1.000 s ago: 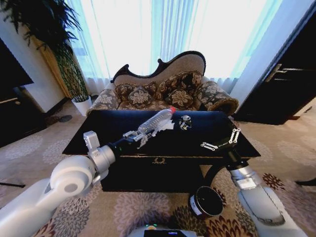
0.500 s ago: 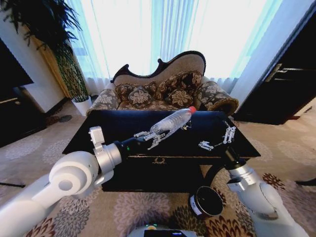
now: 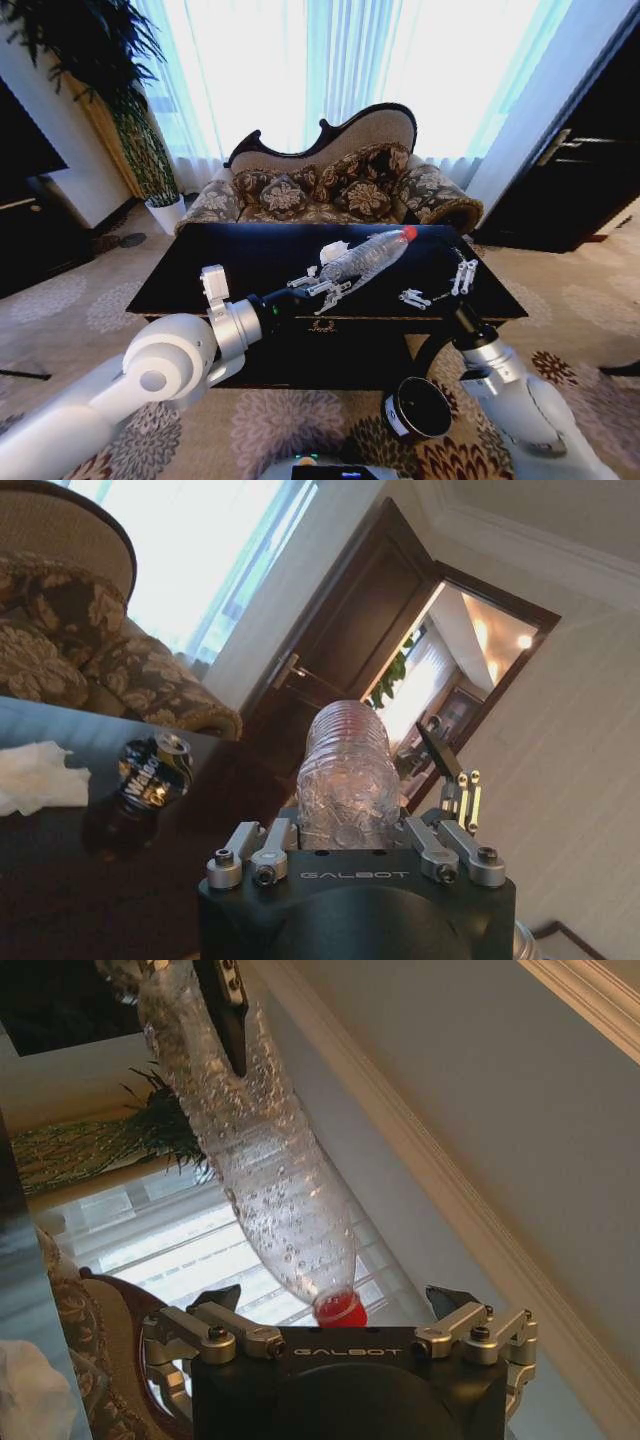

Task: Move to the front of the table and place the trash on the table into the trash bin.

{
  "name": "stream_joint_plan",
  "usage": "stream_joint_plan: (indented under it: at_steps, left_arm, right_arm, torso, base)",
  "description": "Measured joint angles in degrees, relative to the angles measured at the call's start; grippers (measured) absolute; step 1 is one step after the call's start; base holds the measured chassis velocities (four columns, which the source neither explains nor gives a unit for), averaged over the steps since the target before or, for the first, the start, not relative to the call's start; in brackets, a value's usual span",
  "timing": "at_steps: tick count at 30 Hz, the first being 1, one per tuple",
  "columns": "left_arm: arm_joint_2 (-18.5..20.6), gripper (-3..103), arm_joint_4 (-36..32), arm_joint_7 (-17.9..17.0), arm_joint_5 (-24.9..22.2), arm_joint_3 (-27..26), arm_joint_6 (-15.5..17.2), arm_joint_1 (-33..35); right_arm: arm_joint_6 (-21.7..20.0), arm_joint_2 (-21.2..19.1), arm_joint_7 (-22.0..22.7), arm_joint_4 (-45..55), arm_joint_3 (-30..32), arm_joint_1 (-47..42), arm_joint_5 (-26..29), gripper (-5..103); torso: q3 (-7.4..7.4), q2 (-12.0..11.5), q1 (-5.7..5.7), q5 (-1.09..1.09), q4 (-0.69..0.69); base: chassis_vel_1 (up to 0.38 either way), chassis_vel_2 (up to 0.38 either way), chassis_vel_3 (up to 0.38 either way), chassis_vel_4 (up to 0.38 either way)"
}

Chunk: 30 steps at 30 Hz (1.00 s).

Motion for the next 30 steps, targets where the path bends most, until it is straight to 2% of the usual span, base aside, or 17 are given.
stream_joint_plan:
  at_steps: [6,9,14,21,22,23,26,29,30]
  left_arm:
    - [-1.10,36,0.03,-0.07,1.91,3.94,-0.20,-1.04]
    - [-2.07,36,0.04,0.03,3.32,8.31,-0.35,-3.07]
    - [-4.22,36,0.06,0.04,3.39,12.75,-0.29,-6.71]
    - [-4.46,36,0.09,0.05,3.33,13.53,-0.29,-6.71]
    - [-4.45,36,0.09,0.08,3.33,13.52,-0.25,-6.46]
    - [-4.45,36,0.09,0.11,3.34,13.52,-0.23,-6.35]
    - [-4.52,36,0.08,0.20,3.40,13.58,-0.20,-6.18]
    - [-4.50,36,0.06,0.27,3.42,13.47,-0.20,-5.82]
    - [-4.43,36,0.05,0.37,3.44,13.26,-0.20,-5.50]
  right_arm:
    - [-0.03,1.87,-0.20,1.29,-0.68,-0.70,-1.48,100]
    - [-0.06,3.16,-0.36,2.12,-0.88,-1.31,-2.02,100]
    - [-0.05,5.07,-0.35,3.03,-0.08,-2.60,-2.03,100]
    - [0.06,5.85,-0.34,3.17,0.06,-3.16,-1.90,101]
    - [0.15,5.97,-0.34,3.18,0.08,-3.28,-1.90,96]
    - [0.23,6.05,-0.33,3.17,0.08,-3.30,-1.89,96]
    - [0.36,6.42,-0.31,3.16,0.07,-3.39,-1.83,80]
    - [0.53,6.64,-0.32,3.16,-0.02,-3.50,-1.75,76]
    - [0.56,6.85,-0.33,3.15,-0.19,-3.74,-1.40,70]
  torso:
    - [0.00,0.00,0.00,0.00,0.00]
    - [0.00,0.00,0.00,0.00,0.00]
    - [0.00,0.00,0.00,0.00,-0.02]
    - [0.00,0.00,0.00,0.00,0.00]
    - [0.00,0.00,0.00,0.00,0.00]
    - [0.00,0.00,0.00,0.00,0.00]
    - [0.00,0.00,0.00,0.00,0.00]
    - [0.00,0.00,0.00,0.00,0.00]
    - [0.00,0.00,0.00,0.00,0.00]
  base:
    - [0.000,0.000,0.000,0.000]
    - [0.000,0.000,0.000,0.000]
    - [0.000,0.000,0.000,0.000]
    - [0.000,0.000,0.000,0.000]
    - [0.000,0.000,0.000,0.000]
    - [0.000,0.000,0.000,0.000]
    - [0.000,0.000,0.000,0.000]
    - [0.000,0.000,0.000,0.000]
    - [0.000,0.000,0.000,0.000]
